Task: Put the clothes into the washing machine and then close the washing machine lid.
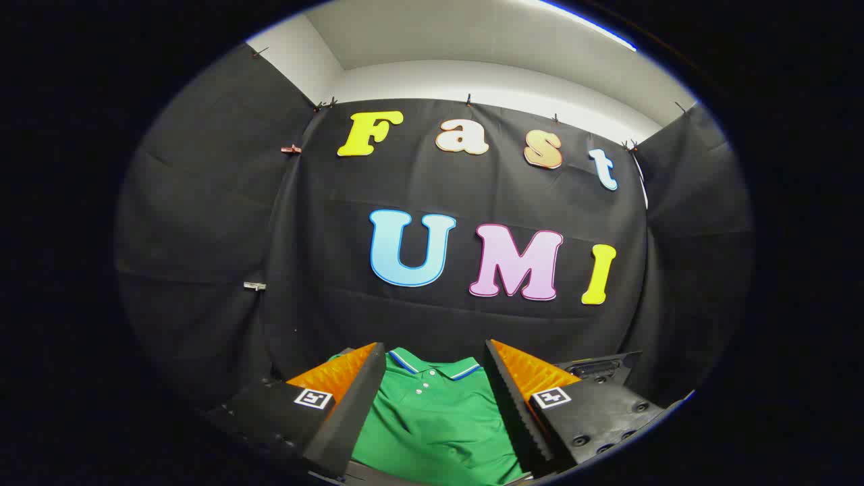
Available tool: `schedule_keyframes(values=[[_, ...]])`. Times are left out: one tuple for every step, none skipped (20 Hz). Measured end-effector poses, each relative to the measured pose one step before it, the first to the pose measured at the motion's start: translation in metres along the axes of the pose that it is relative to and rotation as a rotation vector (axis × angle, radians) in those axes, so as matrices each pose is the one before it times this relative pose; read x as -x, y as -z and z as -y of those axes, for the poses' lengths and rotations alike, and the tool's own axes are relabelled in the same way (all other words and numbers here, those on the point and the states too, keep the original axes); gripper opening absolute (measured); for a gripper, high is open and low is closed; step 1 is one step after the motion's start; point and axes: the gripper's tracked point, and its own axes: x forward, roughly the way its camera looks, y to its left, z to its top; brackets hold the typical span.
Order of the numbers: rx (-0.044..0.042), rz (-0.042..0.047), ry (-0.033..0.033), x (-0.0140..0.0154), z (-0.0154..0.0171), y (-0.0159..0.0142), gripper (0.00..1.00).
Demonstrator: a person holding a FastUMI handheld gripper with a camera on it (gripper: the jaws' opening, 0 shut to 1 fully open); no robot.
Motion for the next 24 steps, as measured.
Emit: schedule_keyframes(values=[[-0.0014,-0.00085,0.00413,-0.00059,0.00227,0.00053,0.9],[-0.00242,-0.00223,0.00324,-0.00148,0.00078,0.00048,0.89],[-0.0051,-0.00132,0.0053,-0.00076,0.00199,0.00072,0.89],[-0.00556,-0.00129,0.0026,-0.0001,0.00101,0.00059,0.88],[-0.00051,-0.00126,0.00344,0.00034,0.00035,-0.00025,0.88],[0.00002,-0.00017,0.0006,0.00005,0.00035,-0.00002,0.88],[-0.00067,0.00084,0.00536,0.00015,0.00058,-0.00036,0.89],[-0.01426,0.00097,-0.00558,-0.00127,-0.00018,-0.00004,0.91],[-0.0136,0.00099,-0.00169,0.0004,-0.00185,-0.00101,0.94],[-0.00881,0.00408,-0.00056,0.002,0.00016,-0.00121,0.94],[-0.00363,0.00541,0.00091,0.00011,0.00025,-0.00319,0.95],[0.00389,0.0051,0.00466,0.00013,0.00071,-0.00116,0.95],[0.00363,0.00127,0.00056,-0.0002,0.00044,-0.00045,0.95],[-0.00102,-0.0013,-0.0062,-0.0005,-0.00217,0.0013,0.95],[-0.00511,-0.00065,-0.00502,-0.0001,-0.00256,0.00015,0.96],[-0.00129,0.0029,0.00764,0.00007,0.0023,0.00021,0.99],[0.00463,0.00481,0.0098,-0.00066,0.00322,-0.00193,0.99],[0.00421,0.00246,0.00407,-0.00148,0.0008,-0.00075,0.98],[-0.00017,-0.00115,-0.00277,-0.00081,-0.00171,0.00006,0.98],[-0.00279,-0.00419,-0.00208,-0.00017,-0.00125,0.00245,0.98],[-0.0036,-0.00558,-0.00505,-0.00086,-0.00172,0.00123,0.98],[-0.00312,-0.00903,-0.01144,-0.00231,-0.00336,0.00228,0.98],[0.0003,-0.01187,-0.00751,-0.00183,-0.00199,0.00245,0.98],[0.00245,-0.01263,-0.00676,-0.00309,-0.00085,0.00273,0.97]])
